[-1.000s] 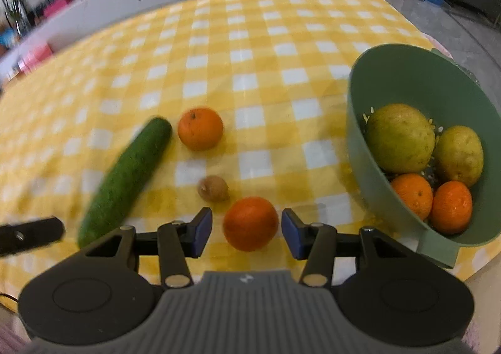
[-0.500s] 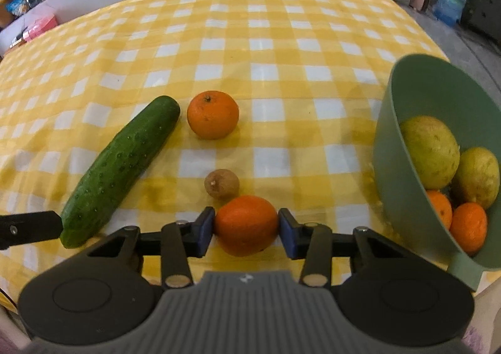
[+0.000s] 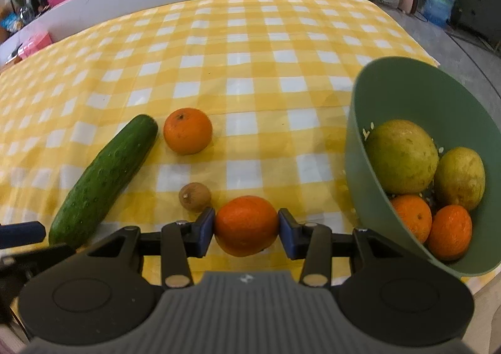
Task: Organize fruits
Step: 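Grasp another orange with the left gripper while the right gripper carries its orange toward the colander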
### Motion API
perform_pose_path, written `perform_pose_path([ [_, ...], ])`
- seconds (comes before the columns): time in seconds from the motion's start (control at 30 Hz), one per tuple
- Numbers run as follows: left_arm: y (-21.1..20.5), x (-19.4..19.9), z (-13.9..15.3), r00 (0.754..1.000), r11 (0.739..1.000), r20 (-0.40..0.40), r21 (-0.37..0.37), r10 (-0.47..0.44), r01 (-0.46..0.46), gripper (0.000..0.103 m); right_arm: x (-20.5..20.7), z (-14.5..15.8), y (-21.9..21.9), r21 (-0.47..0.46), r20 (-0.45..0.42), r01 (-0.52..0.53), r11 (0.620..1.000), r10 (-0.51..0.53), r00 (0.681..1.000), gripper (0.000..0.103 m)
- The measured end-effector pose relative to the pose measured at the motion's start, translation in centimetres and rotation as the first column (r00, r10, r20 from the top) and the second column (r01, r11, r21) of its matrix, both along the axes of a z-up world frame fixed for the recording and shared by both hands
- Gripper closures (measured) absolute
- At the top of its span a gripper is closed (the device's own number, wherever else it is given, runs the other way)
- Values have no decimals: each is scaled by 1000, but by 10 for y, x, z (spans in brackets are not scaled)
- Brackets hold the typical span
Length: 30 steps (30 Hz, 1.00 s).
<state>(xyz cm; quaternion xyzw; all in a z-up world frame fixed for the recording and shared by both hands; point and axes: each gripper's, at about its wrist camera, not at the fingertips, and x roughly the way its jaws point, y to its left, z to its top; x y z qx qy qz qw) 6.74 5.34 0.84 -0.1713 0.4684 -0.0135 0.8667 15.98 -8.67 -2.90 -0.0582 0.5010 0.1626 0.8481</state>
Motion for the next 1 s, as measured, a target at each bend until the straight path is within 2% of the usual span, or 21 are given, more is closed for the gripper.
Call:
perform_pose_path([
  [0.17, -27, 7, 6, 990, 992, 101, 93, -95, 86, 22, 7, -4, -6, 43, -29, 36, 998, -34, 999, 62],
  [0.27, -44, 13, 11, 977, 976, 146, 178, -153, 126, 22, 10, -5, -13, 72, -39, 51, 996, -48, 998, 62],
  [0.37, -57, 25, 15, 970, 947, 142, 284, -195, 149, 22, 10, -3, -21, 110, -34, 65, 992, -62, 997, 62],
  [0.43, -63, 31, 16, 966, 931, 140, 329, -216, 160, 22, 8, 1, -27, 138, -21, 74, 988, -72, 997, 62],
  [0.57, -70, 43, 12, 956, 901, 130, 386, -263, 196, 22, 11, 4, -38, 226, -44, 91, 970, -83, 996, 62],
  [0.7, -72, 52, 5, 946, 887, 122, 400, -301, 231, 22, 12, 6, -45, 281, -62, 101, 954, -87, 994, 62],
  [0.8, -70, 55, -2, 944, 883, 140, 414, -300, 220, 22, 15, 8, -58, 388, -93, 130, 912, -101, 990, 62],
  [0.9, -72, 64, -11, 945, 875, 122, 429, -303, 225, 23, 16, 10, -71, 484, -118, 159, 861, -116, 986, 62],
  [1.0, -75, 73, -16, 944, 866, 129, 449, -303, 217, 24, 16, 15, -76, 547, -112, 165, 821, -124, 986, 62],
])
